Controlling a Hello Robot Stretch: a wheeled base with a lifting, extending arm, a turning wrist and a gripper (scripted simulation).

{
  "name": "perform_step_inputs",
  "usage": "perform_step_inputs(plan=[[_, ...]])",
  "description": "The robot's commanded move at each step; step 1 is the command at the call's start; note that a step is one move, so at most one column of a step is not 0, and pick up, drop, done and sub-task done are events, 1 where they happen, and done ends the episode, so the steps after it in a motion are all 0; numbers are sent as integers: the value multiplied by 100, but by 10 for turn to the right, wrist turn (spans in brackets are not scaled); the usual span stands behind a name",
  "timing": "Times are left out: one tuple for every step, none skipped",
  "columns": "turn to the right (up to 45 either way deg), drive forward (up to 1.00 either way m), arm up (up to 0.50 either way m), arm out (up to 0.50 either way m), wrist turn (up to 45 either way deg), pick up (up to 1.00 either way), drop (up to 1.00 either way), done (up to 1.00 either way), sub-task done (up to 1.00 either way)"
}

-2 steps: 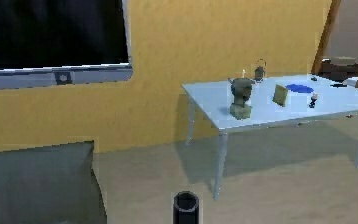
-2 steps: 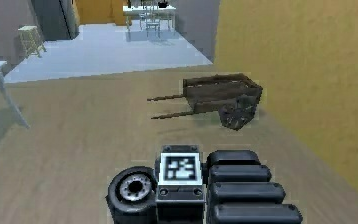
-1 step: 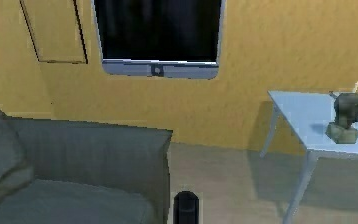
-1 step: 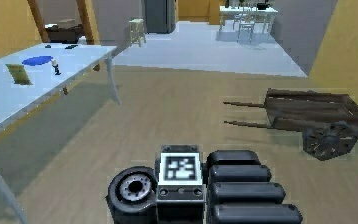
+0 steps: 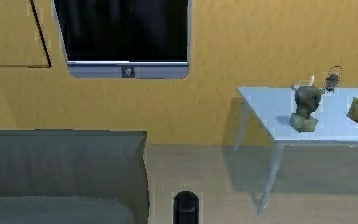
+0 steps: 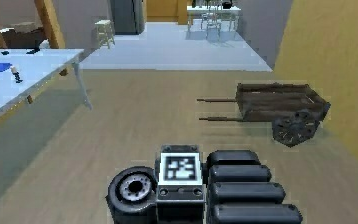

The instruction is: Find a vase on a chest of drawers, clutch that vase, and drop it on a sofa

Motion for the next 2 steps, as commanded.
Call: perform_step_inputs(plan=[[-120,0,0,0,0,0,0,0,0],[0,20,0,0,0,0,0,0,0]])
